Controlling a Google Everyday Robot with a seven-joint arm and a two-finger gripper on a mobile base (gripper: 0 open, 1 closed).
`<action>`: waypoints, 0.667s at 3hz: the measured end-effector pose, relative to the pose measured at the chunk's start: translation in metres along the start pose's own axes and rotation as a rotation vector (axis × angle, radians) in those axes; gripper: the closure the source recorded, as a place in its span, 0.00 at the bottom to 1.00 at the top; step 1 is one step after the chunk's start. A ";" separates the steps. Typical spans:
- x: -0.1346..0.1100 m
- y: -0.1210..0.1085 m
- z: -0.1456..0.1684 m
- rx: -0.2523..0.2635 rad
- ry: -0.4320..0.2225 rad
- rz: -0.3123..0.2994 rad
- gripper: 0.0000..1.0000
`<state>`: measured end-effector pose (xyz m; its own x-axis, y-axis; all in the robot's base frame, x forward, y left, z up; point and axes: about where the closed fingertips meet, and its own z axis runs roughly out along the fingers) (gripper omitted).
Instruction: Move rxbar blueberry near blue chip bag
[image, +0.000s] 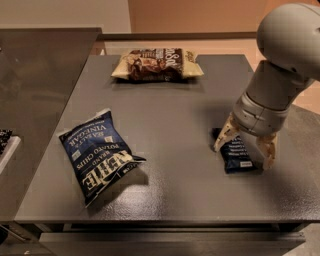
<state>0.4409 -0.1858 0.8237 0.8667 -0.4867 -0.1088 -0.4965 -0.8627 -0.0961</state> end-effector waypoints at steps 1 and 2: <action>-0.001 -0.001 -0.009 0.000 0.000 0.000 0.87; -0.001 -0.001 -0.011 0.000 0.000 0.000 1.00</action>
Offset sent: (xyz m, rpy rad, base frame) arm 0.0067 0.0129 0.0163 0.0132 -0.0248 -0.0387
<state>0.4409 -0.1856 0.8345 0.8668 -0.4867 -0.1086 -0.4964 -0.8627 -0.0961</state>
